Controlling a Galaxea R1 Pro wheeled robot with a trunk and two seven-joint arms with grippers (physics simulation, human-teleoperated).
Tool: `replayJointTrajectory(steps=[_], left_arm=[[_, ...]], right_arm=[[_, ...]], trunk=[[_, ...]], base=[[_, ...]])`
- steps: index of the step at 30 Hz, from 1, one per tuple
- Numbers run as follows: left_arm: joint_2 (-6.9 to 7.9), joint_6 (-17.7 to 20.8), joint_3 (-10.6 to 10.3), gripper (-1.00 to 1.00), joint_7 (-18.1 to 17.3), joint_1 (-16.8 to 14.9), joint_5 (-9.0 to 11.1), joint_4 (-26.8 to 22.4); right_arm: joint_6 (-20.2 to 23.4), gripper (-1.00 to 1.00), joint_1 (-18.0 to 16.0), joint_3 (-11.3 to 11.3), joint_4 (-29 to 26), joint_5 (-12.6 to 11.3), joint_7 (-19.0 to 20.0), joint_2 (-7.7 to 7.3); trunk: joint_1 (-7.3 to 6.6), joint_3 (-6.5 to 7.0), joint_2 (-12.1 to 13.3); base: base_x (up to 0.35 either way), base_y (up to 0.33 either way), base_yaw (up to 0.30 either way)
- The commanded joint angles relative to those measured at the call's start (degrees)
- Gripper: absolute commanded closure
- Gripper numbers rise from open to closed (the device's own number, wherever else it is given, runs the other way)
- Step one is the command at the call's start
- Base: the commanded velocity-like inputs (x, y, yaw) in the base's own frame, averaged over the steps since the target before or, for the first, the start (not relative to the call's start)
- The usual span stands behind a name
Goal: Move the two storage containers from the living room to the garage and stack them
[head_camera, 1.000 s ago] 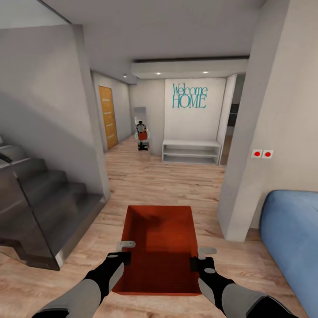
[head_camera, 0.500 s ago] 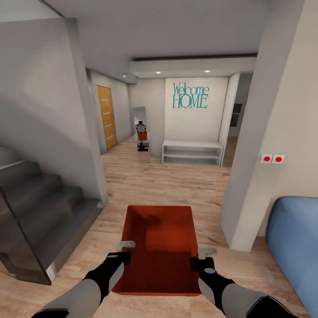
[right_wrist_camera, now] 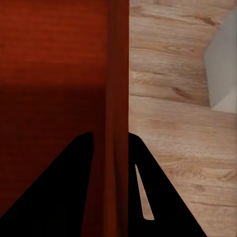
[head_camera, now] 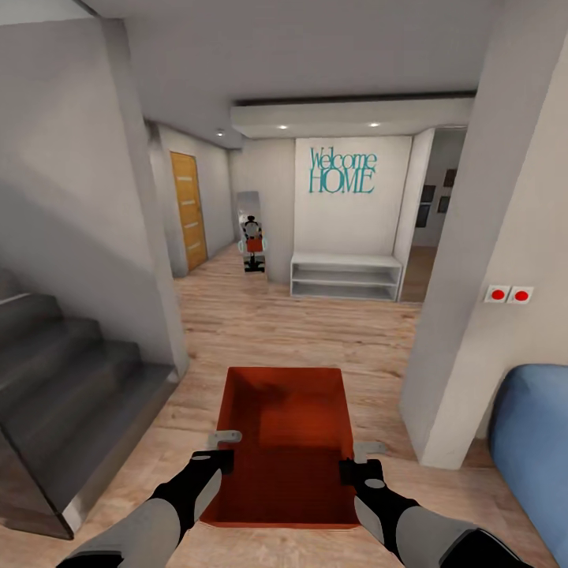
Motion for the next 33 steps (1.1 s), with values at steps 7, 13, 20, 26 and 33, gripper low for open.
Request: replayJointTrajectory(steps=[7,13,20,26,33], left_arm=[[0.4,0.4,0.45,1.0,0.33,0.01,-0.19,0.03],[0.4,0.4,0.45,1.0,0.26,0.01,-0.19,0.03],[0.39,0.4,0.45,1.0,0.24,0.01,-0.13,0.03],[0.36,0.4,0.45,1.0,0.24,0.01,-0.12,0.03],[0.38,0.4,0.45,1.0,0.24,0.01,-0.12,0.03]], right_arm=[[-0.21,1.0,-0.02,-0.37,-0.13,-0.03,-0.28,-0.37],[-0.21,1.0,-0.02,-0.37,-0.13,-0.02,-0.28,-0.31],[-0.21,1.0,-0.02,-0.37,-0.13,-0.01,-0.28,-0.25],[-0.21,1.0,-0.02,-0.37,-0.13,0.01,-0.28,-0.26],[-0.21,1.0,-0.02,-0.37,-0.13,0.01,-0.28,-0.27]], trunk=[[0.05,-0.02,-0.04],[0.05,-0.02,-0.04],[0.05,-0.02,-0.04],[0.05,-0.02,-0.04],[0.05,-0.02,-0.04]], base=[[0.324,0.0,0.0],[0.324,0.0,0.0],[0.324,0.0,0.0],[0.324,0.0,0.0],[0.324,0.0,0.0]])
